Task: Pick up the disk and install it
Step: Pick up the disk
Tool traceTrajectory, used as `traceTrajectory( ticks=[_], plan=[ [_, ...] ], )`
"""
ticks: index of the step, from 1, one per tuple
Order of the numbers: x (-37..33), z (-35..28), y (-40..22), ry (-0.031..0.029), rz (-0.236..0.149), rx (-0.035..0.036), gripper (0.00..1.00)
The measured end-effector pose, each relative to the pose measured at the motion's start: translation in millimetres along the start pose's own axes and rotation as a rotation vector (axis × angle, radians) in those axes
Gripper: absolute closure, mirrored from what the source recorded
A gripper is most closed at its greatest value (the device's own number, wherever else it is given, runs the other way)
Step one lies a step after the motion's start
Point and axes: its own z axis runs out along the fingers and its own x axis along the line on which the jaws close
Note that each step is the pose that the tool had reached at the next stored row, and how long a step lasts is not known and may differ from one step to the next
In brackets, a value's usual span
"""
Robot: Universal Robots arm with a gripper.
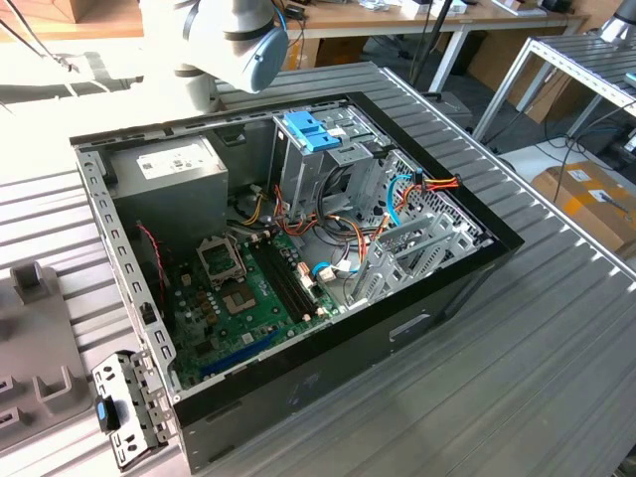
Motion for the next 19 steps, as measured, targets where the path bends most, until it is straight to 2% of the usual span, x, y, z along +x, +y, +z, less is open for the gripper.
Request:
traceTrajectory(
  ticks=[19],
  plan=[
    [0.0, 0.0, 0.0, 0.0024, -0.093, -0.0037, 0.89]
  ],
)
